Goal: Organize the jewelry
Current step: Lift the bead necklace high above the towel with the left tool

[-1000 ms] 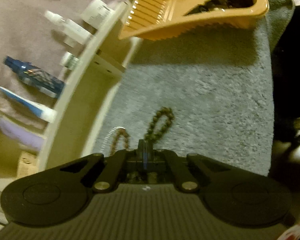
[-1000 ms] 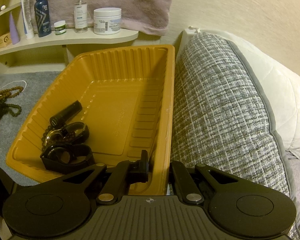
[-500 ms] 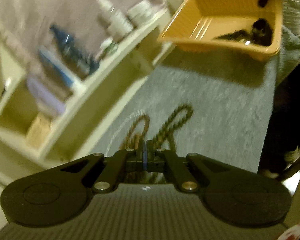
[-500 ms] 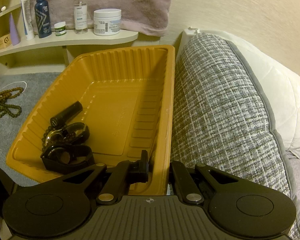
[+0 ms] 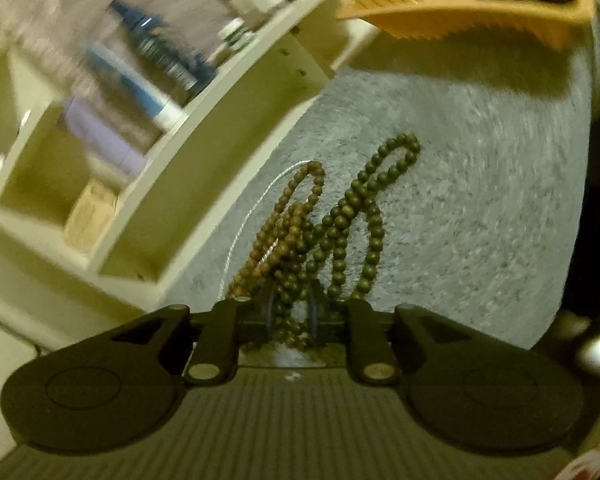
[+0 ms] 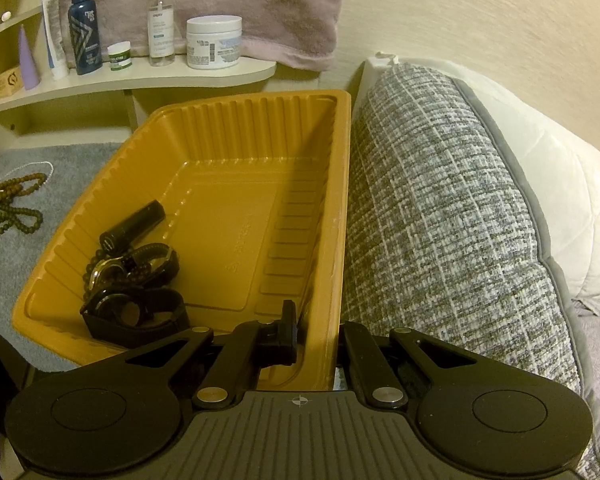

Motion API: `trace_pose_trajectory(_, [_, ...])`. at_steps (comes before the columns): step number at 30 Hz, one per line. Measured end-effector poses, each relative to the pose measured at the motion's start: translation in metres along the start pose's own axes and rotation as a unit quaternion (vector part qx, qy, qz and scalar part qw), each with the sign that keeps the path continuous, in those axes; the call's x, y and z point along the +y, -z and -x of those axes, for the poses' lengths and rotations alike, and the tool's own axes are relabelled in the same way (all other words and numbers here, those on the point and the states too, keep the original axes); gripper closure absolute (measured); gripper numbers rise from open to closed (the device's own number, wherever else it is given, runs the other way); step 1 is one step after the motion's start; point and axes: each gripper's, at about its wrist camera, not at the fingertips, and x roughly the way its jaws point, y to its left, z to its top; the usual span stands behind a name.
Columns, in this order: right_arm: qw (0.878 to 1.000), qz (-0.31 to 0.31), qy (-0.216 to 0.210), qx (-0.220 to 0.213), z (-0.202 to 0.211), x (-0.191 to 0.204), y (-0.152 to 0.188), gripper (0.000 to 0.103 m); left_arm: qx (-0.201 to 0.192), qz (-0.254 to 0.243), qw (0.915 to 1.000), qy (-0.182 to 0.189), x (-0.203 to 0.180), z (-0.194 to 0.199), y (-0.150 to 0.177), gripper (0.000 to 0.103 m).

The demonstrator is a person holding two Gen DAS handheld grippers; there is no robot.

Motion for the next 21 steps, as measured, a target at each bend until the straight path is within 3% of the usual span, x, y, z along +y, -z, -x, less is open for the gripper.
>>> trace_pose_trajectory(4, [1.000, 0.000, 0.000, 0.000, 0.000, 0.000, 0.000, 0.099, -0.005, -0.094, 0.9955, 0.015, -0.009, -0.008, -0.002, 0.088])
trace_pose_trajectory(7, [1.000, 0.000, 0.000, 0.000, 0.000, -0.001, 0.000, 0.099, -0.009, -0.130, 0.9912, 0.020, -0.009, -0.014, -0.003, 0.088])
trace_pose_trajectory(15, [1.000, -0.001, 0.001, 0.000, -0.002, -0.002, 0.000, 0.099, 0.001, -0.135, 0.9887, 0.065, 0.006, -0.027, -0.012, 0.097])
trace_pose_trajectory(21, [1.000, -0.001, 0.002, -0.001, -0.002, -0.002, 0.000, 0.099, -0.046, -0.101, 0.9937, 0.013, 0.016, 0.003, -0.014, 0.097])
